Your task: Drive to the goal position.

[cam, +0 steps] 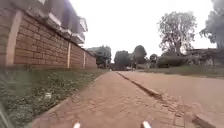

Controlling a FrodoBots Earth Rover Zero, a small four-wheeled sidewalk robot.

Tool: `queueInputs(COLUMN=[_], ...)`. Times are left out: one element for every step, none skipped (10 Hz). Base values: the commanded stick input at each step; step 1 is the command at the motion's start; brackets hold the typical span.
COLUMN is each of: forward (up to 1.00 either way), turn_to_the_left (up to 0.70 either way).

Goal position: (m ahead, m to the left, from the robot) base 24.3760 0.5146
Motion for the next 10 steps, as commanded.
queueInputs(forward=[0.50,0.50,0.50,0.50,0.50,0.50,0.50,0.50,0.50,0.50], turn_to_the_left=[0.00,0.00,0.00,0.00,0.00,0.00,0.00,0.00,0.00,0.00])
